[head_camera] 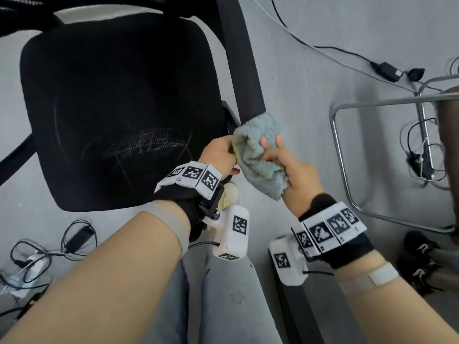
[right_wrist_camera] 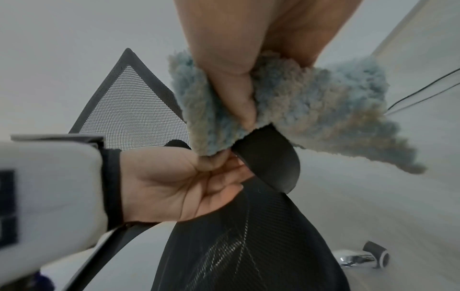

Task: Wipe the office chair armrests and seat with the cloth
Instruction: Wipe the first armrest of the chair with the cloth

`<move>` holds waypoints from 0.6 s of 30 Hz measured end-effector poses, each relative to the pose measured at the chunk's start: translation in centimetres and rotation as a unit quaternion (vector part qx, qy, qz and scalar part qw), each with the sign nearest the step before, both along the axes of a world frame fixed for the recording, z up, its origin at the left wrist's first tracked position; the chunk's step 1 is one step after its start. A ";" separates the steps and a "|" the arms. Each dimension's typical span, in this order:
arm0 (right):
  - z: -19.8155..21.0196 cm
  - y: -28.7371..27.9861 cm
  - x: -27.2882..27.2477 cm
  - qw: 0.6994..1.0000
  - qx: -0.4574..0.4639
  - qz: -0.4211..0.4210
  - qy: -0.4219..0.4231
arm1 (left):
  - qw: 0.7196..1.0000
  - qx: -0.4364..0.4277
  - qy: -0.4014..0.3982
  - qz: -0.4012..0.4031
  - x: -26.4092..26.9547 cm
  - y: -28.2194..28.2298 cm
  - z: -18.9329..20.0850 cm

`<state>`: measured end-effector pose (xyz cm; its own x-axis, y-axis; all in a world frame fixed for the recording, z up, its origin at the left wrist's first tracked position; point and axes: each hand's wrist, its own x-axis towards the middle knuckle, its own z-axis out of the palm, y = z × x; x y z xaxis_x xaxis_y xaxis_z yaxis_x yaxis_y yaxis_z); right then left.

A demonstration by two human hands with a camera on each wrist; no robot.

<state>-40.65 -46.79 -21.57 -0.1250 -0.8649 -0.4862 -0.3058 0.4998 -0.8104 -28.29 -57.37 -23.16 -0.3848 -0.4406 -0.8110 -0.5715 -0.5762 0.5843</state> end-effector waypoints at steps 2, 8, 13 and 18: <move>0.7 0.5 0.1 1.000 0.009 -0.014 0.006 | 1.000 0.009 0.010 -0.005 0.5 -0.1 0.3; 4.7 -4.5 1.8 0.988 -0.061 -0.095 0.102 | 0.995 0.005 0.074 0.065 4.8 -1.9 2.4; 6.7 -11.8 8.1 0.983 -0.088 -0.158 -0.041 | 0.987 -0.040 0.089 0.128 12.1 -4.4 3.9; 5.7 -17.5 17.4 0.974 -0.035 -0.187 -0.124 | 0.970 -0.091 0.064 0.214 21.8 -7.0 5.4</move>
